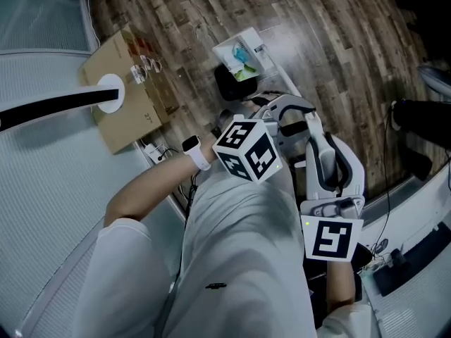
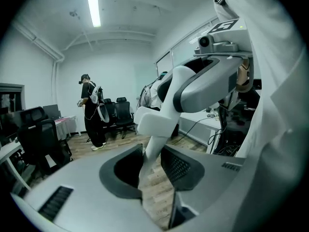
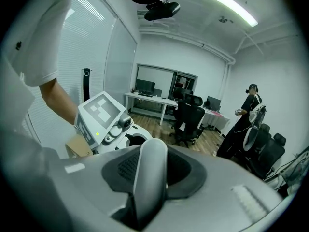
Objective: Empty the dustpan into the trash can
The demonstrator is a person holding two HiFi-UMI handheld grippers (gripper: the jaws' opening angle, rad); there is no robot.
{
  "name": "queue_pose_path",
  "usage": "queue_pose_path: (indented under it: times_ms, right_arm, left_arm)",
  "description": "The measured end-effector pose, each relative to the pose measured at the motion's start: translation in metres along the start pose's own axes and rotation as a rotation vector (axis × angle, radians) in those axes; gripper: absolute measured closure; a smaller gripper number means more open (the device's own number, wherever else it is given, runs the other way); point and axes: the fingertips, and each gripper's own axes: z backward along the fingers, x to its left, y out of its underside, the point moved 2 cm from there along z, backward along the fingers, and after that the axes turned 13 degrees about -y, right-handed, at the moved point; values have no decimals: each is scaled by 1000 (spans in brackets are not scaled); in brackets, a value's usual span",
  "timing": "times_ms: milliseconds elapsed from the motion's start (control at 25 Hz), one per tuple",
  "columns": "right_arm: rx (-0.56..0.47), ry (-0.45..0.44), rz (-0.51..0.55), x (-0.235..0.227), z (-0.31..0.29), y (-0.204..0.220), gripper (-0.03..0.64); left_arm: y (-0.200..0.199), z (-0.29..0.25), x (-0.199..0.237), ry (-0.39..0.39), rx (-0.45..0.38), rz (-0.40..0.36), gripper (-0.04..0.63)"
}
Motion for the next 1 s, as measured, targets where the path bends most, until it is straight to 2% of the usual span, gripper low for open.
queue_pose_path:
  times_ms: [240, 520, 1000]
  right_arm:
    - [19, -38, 75, 21, -11, 2, 500]
    - [38, -122, 194, 34, -22, 7, 500]
    - [49, -258, 398, 55, -33, 19, 500]
  left_arm:
    - [15, 14, 0, -36, -10, 45, 476]
    - [29, 23, 5, -133, -27, 121, 469]
    - [51, 32, 2, -193, 12, 138, 465]
